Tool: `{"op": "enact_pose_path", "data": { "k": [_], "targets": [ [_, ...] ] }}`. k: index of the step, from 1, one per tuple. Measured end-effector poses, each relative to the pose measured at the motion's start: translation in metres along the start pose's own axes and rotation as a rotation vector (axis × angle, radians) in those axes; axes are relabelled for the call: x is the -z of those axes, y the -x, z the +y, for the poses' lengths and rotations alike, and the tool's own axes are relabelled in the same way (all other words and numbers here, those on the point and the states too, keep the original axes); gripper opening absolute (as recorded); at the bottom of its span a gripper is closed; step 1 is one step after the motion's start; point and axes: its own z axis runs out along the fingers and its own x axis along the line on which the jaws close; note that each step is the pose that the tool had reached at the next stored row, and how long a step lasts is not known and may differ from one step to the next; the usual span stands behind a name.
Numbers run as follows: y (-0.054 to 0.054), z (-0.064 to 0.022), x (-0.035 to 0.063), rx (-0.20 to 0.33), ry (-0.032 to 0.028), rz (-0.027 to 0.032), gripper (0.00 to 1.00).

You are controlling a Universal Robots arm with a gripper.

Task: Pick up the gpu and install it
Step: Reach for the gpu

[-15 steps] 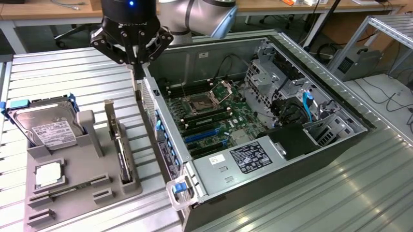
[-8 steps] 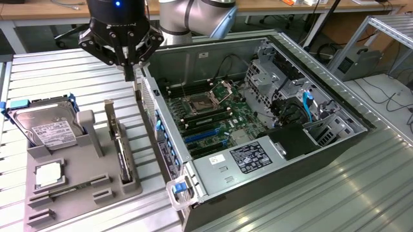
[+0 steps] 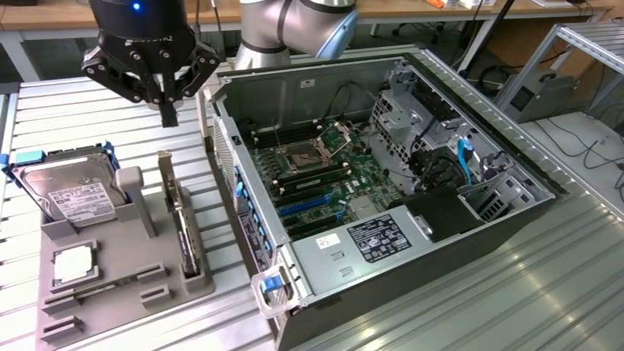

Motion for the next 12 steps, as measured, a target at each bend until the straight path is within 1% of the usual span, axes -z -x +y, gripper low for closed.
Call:
{"op": "enact_pose_path", "data": {
  "k": [5,12],
  "targets": [
    [-0.0113,-0.0008,0.0003,0.000,0.0000,0.0000,0.11],
    [-0.0114,-0.0008,0.0003,0.000,0.0000,0.0000,0.11]
  ]
}}
